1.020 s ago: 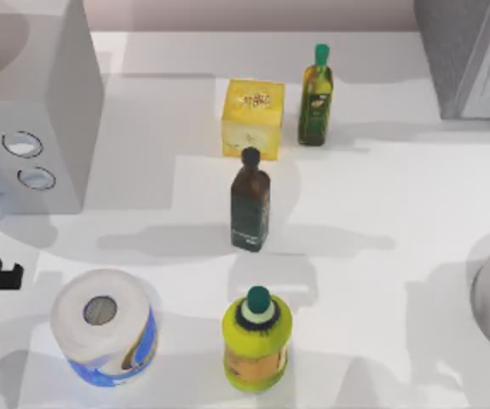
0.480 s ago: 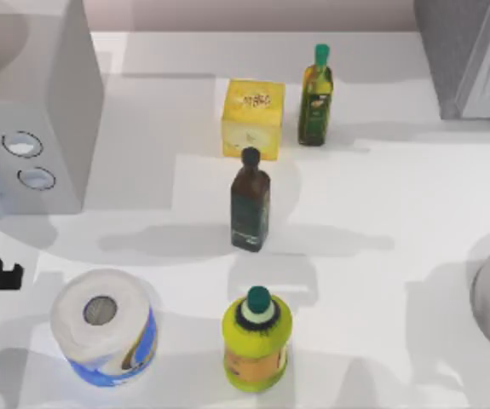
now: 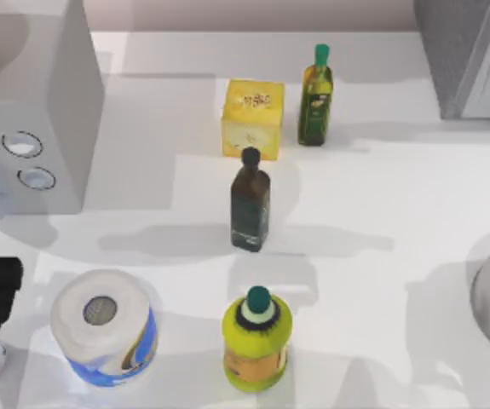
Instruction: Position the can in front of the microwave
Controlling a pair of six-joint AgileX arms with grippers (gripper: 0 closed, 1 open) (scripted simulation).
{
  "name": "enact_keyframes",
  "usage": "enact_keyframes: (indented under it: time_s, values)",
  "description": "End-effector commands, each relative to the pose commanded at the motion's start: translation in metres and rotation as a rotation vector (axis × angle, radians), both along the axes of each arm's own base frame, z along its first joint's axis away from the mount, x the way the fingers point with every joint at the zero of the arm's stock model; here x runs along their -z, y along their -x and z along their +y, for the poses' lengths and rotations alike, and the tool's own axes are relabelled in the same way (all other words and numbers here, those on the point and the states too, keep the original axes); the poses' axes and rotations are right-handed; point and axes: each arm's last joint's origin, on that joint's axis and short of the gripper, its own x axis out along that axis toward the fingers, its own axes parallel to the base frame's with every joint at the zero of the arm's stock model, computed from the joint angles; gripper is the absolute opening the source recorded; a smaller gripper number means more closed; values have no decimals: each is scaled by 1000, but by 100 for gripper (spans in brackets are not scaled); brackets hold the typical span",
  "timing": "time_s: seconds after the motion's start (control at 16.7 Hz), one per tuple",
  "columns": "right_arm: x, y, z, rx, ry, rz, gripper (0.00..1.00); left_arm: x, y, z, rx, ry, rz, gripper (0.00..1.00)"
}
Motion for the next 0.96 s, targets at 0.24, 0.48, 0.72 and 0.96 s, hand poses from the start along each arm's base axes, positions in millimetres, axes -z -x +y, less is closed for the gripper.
enact_keyframes:
  time_s: [0.24, 0.48, 0.72, 0.96]
  values:
    - [0, 0, 0, 0, 0, 0, 100, 0, 0, 0, 0, 0, 0, 100]
    - [0, 0, 0, 0, 0, 0, 100, -9, -1, 0, 0, 0, 0, 100]
    - [0, 0, 0, 0, 0, 0, 100, -24, -1, 0, 1, 0, 1, 100]
    - [0, 0, 0, 0, 0, 0, 100, -40, 0, 0, 0, 0, 0, 100]
